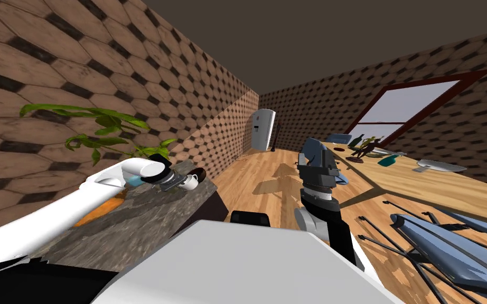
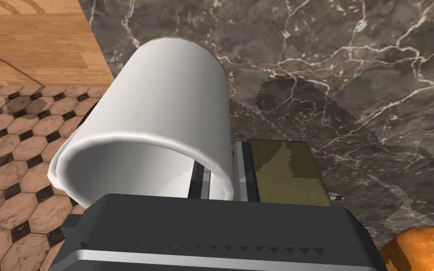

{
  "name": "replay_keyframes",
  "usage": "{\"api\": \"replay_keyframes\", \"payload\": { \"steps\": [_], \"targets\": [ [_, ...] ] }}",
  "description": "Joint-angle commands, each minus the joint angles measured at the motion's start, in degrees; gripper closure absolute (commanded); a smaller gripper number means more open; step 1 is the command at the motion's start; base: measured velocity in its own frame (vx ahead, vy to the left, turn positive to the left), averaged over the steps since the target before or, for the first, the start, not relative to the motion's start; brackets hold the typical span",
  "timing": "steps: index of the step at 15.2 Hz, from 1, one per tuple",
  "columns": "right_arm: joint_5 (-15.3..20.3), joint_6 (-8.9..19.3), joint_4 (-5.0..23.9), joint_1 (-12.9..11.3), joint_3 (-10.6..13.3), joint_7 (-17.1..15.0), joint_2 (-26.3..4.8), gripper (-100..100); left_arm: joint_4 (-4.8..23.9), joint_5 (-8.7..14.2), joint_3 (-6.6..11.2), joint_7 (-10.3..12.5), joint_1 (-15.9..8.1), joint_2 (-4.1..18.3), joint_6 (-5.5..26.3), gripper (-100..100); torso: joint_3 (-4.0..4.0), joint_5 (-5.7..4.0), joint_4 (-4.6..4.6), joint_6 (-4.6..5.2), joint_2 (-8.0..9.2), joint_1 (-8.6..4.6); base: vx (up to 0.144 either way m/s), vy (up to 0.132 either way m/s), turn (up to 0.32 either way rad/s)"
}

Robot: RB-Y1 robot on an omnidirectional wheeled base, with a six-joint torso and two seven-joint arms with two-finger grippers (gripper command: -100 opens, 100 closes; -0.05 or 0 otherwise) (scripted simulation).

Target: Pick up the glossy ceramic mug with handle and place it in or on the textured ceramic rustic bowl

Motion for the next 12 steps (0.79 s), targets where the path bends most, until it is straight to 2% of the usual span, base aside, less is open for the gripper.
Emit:
{"api": "replay_keyframes", "payload": {
  "steps": [1, 3, 4, 7, 12],
  "targets": [
    [0.00, 0.00, 0.00, 0.00, 0.00, 0.00, 0.00, 0, 1.46, 1.50, 2.33, -1.69, -0.42, 0.85, 2.07, 100, 0.00, 0.00, 0.00, 0.00, 0.00, 0.00, 0.233, -0.093, -0.016],
    [0.00, 0.00, 0.00, -0.01, 0.00, 0.00, 0.00, 0, 2.80, 2.91, 4.47, -3.07, -0.73, 1.73, 3.72, 100, 0.03, 0.08, -0.01, 0.02, 0.08, 0.20, 0.190, -0.092, -0.009],
    [0.00, 0.00, 0.00, -0.01, 0.00, 0.00, 0.00, 0, 2.80, 2.91, 4.47, -3.07, -0.73, 1.73, 3.72, 100, 0.05, 0.09, 0.00, 0.01, 0.13, 0.26, 0.155, -0.071, 0.001],
    [0.00, 0.00, 0.00, -0.01, -0.01, 0.00, -0.01, 0, 4.68, 4.88, 7.56, -4.98, -1.00, 3.12, 5.89, 100, 0.17, 0.13, 0.02, -0.07, 0.36, 0.50, 0.136, -0.046, 0.021],
    [0.00, 0.00, 0.01, -0.01, -0.01, 0.00, -0.01, 0, 7.32, 7.56, 12.00, -7.62, -0.99, 5.37, 8.59, 100, 0.21, 0.18, 0.02, -0.18, 0.44, 0.83, 0.131, 0.006, 0.063]
  ]
}}
